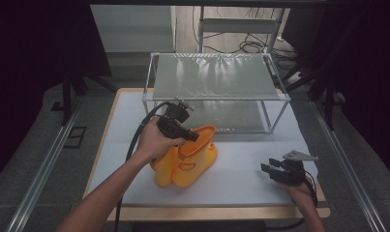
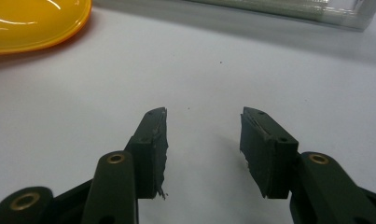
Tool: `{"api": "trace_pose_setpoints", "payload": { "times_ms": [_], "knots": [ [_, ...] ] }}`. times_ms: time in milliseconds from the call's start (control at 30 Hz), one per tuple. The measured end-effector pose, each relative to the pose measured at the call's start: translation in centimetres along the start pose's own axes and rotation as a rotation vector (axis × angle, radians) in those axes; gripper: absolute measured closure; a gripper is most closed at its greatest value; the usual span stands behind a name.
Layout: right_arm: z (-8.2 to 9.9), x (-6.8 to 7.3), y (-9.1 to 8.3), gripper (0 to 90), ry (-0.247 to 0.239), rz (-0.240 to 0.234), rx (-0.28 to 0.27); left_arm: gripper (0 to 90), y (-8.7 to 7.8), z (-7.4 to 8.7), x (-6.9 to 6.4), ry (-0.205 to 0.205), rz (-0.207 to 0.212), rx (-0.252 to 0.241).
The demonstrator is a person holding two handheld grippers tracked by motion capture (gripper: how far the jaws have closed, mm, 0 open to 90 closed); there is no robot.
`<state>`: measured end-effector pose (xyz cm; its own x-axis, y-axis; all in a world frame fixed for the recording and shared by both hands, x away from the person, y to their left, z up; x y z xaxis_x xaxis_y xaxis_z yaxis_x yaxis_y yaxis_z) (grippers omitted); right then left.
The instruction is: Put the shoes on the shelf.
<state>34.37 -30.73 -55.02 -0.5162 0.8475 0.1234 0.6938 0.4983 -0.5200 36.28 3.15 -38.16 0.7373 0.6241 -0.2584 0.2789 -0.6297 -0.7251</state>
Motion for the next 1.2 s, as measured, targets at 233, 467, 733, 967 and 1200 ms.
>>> {"api": "trace_pose_setpoints", "payload": {
  "times_ms": [233,467,733,967,1200],
  "knots": [
    [0.0,0.0,0.0,51.0,0.001,0.0,0.0,85.2,0.1,1.3,0.2,0.016,-0.014,0.023],
    [0.1,0.1,0.0,50.6,-0.006,0.001,0.005,72.3,-0.3,2.1,0.4,0.027,-0.022,0.024],
    [0.1,-0.1,-0.1,50.2,-0.001,0.008,-0.002,54.9,-1.7,1.7,0.5,-0.023,0.012,-0.067],
    [0.1,-0.3,-0.1,49.7,0.01,0.012,-0.004,50.3,-3.9,1.1,0.6,-0.062,0.052,-0.125],
    [0.1,-0.2,-0.2,49.5,0.004,0.014,-0.002,45.6,-5.3,1.8,1.7,-0.101,0.058,-0.125]
  ]
}}
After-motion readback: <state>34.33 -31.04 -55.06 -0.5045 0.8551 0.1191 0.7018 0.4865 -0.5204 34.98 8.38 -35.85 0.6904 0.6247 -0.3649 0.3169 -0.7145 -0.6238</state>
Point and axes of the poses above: each handheld gripper's, and its own axes: y roughly forward along the jaws, z roughly out of its underside, x roughly to its left, the point moved 6 cm from there along y, roughly forward along the jaws, and after that the axes turned 6 degrees about -x, right-handed, at the moved point
